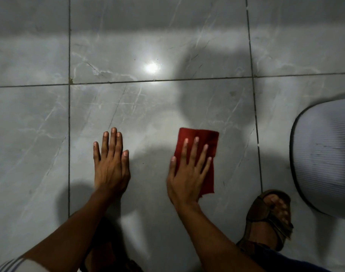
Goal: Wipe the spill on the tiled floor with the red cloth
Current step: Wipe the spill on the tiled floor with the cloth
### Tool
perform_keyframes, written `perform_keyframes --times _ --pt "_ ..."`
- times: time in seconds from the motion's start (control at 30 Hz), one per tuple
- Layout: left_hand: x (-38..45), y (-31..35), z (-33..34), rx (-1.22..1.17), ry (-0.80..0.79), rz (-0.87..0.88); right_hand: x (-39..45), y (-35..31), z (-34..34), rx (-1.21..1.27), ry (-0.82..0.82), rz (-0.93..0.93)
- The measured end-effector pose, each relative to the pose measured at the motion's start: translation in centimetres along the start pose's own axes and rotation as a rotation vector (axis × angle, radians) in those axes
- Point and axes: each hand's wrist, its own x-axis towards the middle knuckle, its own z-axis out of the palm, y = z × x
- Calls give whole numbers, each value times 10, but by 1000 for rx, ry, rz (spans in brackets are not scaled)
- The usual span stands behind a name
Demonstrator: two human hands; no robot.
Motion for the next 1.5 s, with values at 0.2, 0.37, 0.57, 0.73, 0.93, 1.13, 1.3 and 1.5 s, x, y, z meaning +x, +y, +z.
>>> perform_keyframes --times 0.2,0.37,0.57,0.73,0.93,1.13,1.3,1.5 --pt "3 -1 0 6 -3 9 -10 -30 10 -8 -48 -234" --pt "2 1 -4 0 -18 7 -84 4 16 -31 -141 -375" --pt "1 1 -7 -17 -13 9 -95 64 3 -81 -117 -185" --pt "0 3 -8 -42 -6 13 -7 40 -9 -58 -7 11" --pt "1 0 -6 -12 -17 21 32 -11 -5 -35 -12 -162" --pt "1 5 -12 2 -31 16 -8 -6 -3 27 -100 -370" --pt "6 18 -31 -88 -37 -26 -24 15 -26 159 -113 -278" --pt "26 54 -60 17 -127 402 -64 24 -53 117 -252 -106"
